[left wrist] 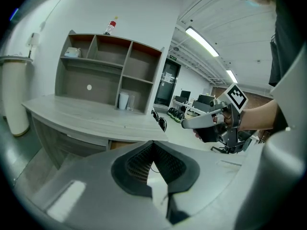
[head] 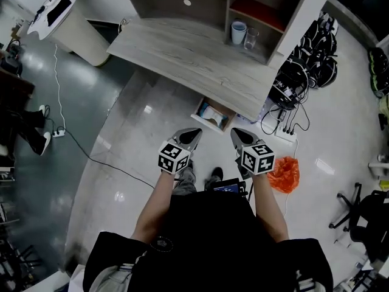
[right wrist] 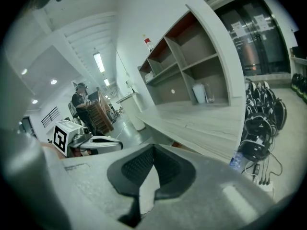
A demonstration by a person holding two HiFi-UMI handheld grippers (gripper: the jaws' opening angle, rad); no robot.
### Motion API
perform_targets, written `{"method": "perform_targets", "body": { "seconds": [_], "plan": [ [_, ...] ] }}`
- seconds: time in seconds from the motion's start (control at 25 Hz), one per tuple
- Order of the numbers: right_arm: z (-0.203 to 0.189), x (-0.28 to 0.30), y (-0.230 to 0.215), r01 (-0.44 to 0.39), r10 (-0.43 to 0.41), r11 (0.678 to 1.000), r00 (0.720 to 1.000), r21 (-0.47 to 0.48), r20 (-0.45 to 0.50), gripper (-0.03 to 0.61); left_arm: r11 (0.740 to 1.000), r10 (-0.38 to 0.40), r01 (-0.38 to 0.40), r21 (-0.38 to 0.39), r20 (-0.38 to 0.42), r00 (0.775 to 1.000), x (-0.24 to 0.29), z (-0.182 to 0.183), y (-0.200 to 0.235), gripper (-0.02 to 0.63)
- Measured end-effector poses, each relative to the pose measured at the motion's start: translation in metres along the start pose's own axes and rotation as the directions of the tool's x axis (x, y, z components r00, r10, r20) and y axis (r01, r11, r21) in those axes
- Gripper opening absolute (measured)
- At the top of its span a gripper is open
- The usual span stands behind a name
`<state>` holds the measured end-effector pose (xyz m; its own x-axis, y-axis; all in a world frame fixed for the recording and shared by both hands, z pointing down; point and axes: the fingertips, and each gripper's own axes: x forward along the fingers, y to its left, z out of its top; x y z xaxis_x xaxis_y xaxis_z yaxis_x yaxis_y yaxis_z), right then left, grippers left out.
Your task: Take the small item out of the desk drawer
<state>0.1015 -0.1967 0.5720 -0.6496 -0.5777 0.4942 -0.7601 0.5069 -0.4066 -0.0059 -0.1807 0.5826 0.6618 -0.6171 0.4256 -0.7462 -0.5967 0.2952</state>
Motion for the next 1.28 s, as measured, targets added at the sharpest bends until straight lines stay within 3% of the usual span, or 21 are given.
{"method": "perform_targets", "body": {
  "seconds": [0.76, 1.28],
  "plan": [
    [0.016, 0.012, 0.029, 0.105, -0.107, 0.994, 0.992, 0.040, 0.072, -0.002, 0.987, -0.128, 0.130, 0.090, -0.029, 0.991, -0.012, 0.027, 0.028, 0.000],
    [0.018, 0.008, 0.022, 0.120, -0.124, 0.991, 0.989, 0.054, 0.081, -0.003, 0.985, -0.140, 0.142, 0.097, -0.031, 0.990, -0.003, 0.029, 0.026, 0.000]
  ]
}}
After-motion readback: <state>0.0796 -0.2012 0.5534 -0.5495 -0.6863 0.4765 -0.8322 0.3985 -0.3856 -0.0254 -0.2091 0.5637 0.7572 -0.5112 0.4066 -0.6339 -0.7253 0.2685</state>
